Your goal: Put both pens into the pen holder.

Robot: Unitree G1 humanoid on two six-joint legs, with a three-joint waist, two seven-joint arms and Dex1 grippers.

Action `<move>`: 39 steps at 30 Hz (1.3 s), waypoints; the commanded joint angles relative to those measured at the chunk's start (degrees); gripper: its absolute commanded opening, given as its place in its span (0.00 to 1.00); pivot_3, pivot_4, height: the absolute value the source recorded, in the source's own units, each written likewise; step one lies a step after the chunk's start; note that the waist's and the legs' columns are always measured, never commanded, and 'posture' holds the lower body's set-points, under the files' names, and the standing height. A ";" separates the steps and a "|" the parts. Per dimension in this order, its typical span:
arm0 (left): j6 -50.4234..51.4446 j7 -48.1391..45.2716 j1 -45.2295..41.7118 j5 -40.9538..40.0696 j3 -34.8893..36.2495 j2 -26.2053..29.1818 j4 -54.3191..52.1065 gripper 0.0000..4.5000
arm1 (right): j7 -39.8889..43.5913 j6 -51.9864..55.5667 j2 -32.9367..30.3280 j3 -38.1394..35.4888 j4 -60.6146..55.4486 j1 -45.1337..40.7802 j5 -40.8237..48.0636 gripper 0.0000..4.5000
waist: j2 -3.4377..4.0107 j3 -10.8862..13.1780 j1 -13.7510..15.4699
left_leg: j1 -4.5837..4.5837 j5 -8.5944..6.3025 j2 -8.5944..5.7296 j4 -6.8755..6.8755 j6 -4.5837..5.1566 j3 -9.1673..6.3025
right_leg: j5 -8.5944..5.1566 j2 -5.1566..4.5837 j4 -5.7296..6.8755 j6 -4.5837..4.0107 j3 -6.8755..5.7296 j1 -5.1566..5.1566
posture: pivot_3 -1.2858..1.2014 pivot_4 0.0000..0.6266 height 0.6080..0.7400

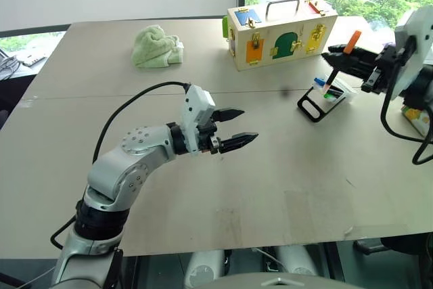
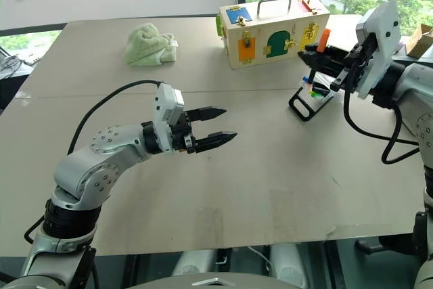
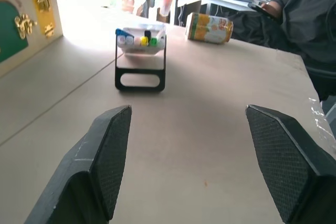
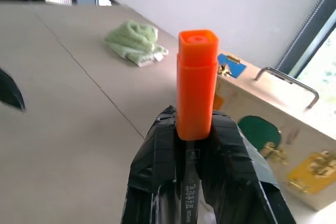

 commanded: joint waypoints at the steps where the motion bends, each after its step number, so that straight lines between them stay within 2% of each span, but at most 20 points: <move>1: -2.43 4.44 -2.64 3.43 -1.45 -3.85 -1.92 0.80 | 1.34 -8.88 -0.07 4.03 3.27 -3.59 -10.18 0.01 | 0.00 0.01 0.00 | -0.01 0.00 0.00 -0.02 0.00 0.01 | 0.00 -0.01 -0.05 0.00 0.00 0.00 | 0.52 0.24 1.00; 7: -3.20 8.50 -4.63 8.34 -3.74 -7.52 -2.11 0.80 | 2.23 -14.68 3.46 6.66 7.26 -5.44 -16.46 0.01 | -0.01 0.01 0.03 | -0.02 0.01 0.00 -0.25 -0.02 0.02 | 0.00 -0.01 -0.25 0.00 -0.03 0.00 | 0.52 0.24 1.00; 11: -2.10 10.32 -5.69 12.45 -5.10 -6.68 -0.86 0.80 | 3.31 -18.59 4.28 8.82 10.93 -5.34 -21.57 0.01 | -0.01 0.01 0.03 | -0.02 0.01 0.00 -0.28 -0.02 0.04 | 0.00 -0.04 -0.27 0.00 -0.04 0.00 | 0.52 0.24 1.00; 21: -0.91 9.67 -4.21 13.32 -4.90 -6.68 -2.15 0.80 | 6.02 -23.03 5.51 9.91 16.98 -5.08 -27.04 0.01 | -0.01 0.01 0.02 | 0.02 0.02 0.00 -0.27 -0.03 0.04 | 0.00 -0.05 -0.25 0.00 -0.06 0.00 | 0.52 0.24 1.00; 22: -0.73 9.70 -4.20 13.54 -5.01 -6.51 -2.30 0.82 | 6.54 -23.33 5.68 9.85 17.51 -5.13 -27.05 0.24 | -0.01 0.01 0.03 | 0.02 0.02 0.00 -0.27 -0.03 0.05 | 0.00 -0.05 -0.24 0.00 -0.06 0.00 | 0.52 0.24 1.00; 24: -0.70 9.69 -3.98 14.13 -5.20 -6.20 -2.20 0.82 | 6.86 -23.55 5.85 9.78 18.30 -5.05 -27.55 0.40 | -0.01 0.01 0.03 | 0.02 0.02 0.00 -0.27 -0.04 0.04 | 0.00 -0.05 -0.24 0.00 -0.07 0.01 | 0.52 0.24 1.00; 29: -0.91 9.13 -3.56 14.67 -5.06 -5.98 -2.00 0.82 | 4.88 -24.83 6.87 8.31 19.13 -5.27 -28.51 0.93 | -0.01 0.01 0.02 | 0.02 0.02 0.00 -0.26 -0.04 0.05 | 0.00 -0.04 -0.24 0.00 -0.06 0.01 | 0.52 0.24 1.00; 30: -0.93 9.04 -3.49 14.72 -4.99 -6.00 -2.03 0.82 | 4.91 -24.70 7.07 8.05 18.93 -5.28 -28.27 0.99 | -0.01 0.01 0.02 | 0.02 0.02 0.00 -0.26 -0.04 0.05 | 0.00 -0.04 -0.23 0.00 -0.06 0.00 | 0.52 0.24 1.00; 34: -1.52 8.62 -1.64 15.61 -4.03 -4.99 -1.62 0.82 | 6.62 -17.30 10.15 4.17 12.87 -3.02 -19.13 0.99 | -0.01 0.01 -0.04 | 0.03 0.03 0.00 -0.26 -0.04 0.05 | 0.00 -0.04 -0.22 0.00 -0.06 0.01 | 0.52 0.24 1.00; 36: -1.52 8.45 1.27 15.17 -2.90 -4.56 -2.09 0.82 | 9.27 -12.83 10.31 3.42 7.70 1.45 -14.32 0.99 | 0.00 -0.01 0.06 | 0.03 0.03 0.01 -0.26 -0.05 0.05 | 0.00 -0.04 -0.23 0.00 -0.07 0.01 | 0.52 0.24 1.00; 39: -3.09 7.18 8.43 15.12 -0.79 -2.15 -3.11 0.82 | 8.54 -7.62 12.66 2.09 1.74 9.08 -8.70 0.99 | 0.00 -0.01 0.06 | 0.02 0.02 0.02 -0.27 -0.04 0.04 | 0.00 -0.07 -0.28 0.00 -0.07 0.07 | 0.52 0.24 1.00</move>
